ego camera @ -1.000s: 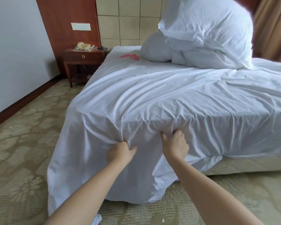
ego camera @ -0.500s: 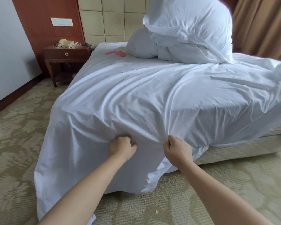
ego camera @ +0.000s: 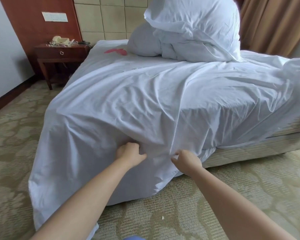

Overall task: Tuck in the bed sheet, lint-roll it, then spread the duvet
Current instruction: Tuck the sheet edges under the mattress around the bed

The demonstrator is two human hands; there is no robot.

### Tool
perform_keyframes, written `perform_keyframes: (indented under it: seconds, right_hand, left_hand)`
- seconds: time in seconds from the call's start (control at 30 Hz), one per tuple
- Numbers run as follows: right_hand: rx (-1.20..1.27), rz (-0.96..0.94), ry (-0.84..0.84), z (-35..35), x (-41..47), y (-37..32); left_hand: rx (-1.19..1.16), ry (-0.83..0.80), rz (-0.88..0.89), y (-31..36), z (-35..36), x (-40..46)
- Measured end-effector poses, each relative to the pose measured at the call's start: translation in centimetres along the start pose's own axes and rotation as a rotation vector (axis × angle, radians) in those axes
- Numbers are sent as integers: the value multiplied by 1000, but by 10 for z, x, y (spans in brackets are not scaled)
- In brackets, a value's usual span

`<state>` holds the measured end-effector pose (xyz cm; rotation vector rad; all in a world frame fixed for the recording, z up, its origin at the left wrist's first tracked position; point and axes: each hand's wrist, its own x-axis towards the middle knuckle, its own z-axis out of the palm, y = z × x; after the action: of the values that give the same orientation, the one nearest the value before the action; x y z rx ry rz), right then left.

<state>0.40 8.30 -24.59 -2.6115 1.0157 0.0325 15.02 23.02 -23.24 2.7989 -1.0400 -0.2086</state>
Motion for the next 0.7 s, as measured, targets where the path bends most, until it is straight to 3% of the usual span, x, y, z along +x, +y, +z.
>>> perform_keyframes:
  seconds: [0.1,0.23,0.4,0.5,0.6,0.7]
  right_hand:
    - [-104,-64,-4,8,8,-6]
    - [-388,-276,130,22,14,-14]
    - [-111,-223,310,39,35,-20]
    - [-181,-378,361,47,43,-13]
    - [-409,-527,337,55,41,4]
    - [-501,-567,337,60,37,14]
  left_hand:
    - [-9,-46,18,8,9,-1]
    - [25,-4,58,23,25,3]
    - [34,64,33,31,30,12]
    - [59,-22,150,23,32,11]
    - [3,-145,245,10,31,7]
    - [-39,-165,286,6,27,3]
